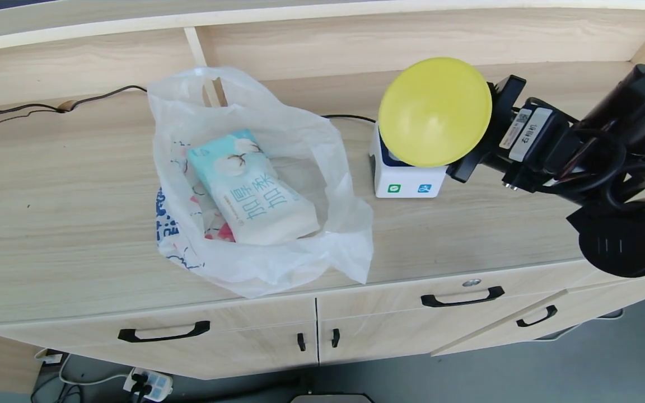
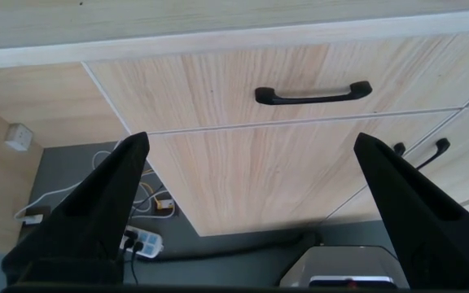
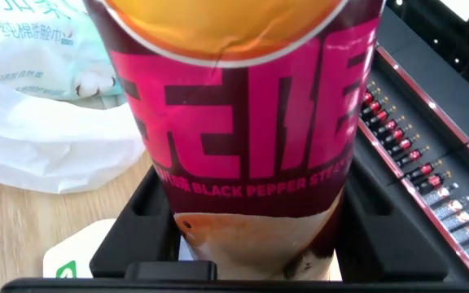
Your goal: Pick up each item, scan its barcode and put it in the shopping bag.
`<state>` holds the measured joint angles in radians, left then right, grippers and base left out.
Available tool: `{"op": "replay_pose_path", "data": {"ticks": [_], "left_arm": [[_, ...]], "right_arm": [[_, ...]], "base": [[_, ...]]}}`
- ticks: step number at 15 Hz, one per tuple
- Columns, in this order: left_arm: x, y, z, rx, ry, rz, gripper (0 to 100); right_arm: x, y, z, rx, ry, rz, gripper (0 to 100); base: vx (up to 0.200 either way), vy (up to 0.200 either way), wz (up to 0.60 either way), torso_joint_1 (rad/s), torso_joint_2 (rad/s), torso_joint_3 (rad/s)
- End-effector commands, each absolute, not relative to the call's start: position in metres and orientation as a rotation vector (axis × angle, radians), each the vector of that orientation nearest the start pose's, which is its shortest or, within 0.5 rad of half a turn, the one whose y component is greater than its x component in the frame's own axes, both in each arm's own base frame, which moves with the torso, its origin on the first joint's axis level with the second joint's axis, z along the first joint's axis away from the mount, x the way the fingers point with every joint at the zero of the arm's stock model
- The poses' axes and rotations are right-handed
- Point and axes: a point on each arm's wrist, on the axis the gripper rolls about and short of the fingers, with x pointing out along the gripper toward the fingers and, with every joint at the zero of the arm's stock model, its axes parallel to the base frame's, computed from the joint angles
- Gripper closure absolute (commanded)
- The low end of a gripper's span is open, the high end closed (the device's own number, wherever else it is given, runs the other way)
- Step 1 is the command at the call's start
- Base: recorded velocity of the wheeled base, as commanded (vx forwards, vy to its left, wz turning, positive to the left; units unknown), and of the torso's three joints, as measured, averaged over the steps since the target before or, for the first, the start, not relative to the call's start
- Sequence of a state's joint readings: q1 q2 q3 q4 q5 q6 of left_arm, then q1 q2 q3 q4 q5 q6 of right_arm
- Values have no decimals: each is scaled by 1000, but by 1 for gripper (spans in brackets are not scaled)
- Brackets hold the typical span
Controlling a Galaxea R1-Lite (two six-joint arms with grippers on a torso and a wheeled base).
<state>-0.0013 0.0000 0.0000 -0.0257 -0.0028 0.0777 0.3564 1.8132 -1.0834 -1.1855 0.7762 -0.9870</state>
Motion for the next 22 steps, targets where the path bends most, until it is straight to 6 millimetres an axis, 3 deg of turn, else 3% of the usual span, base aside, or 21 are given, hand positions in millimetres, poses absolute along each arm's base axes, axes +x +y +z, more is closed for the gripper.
{"op": "replay_pose_path", "data": {"ticks": [1, 18, 20, 22], "left_arm": [[-23, 0, 78, 75, -23, -4, 0], [-23, 0, 78, 74, -23, -4, 0], [-23, 0, 78, 74, -22, -4, 0], [-23, 0, 78, 72, -22, -4, 0]], "right_arm": [[317, 135, 267, -956, -970, 806, 100], [324, 126, 269, -971, -959, 767, 100], [285, 128, 307, -818, -951, 666, 100], [255, 131, 314, -705, -903, 625, 100]], "base": [[0, 0, 0, 0, 0, 0], [0, 0, 0, 0, 0, 0], [0, 0, 0, 0, 0, 0], [0, 0, 0, 0, 0, 0]]}}
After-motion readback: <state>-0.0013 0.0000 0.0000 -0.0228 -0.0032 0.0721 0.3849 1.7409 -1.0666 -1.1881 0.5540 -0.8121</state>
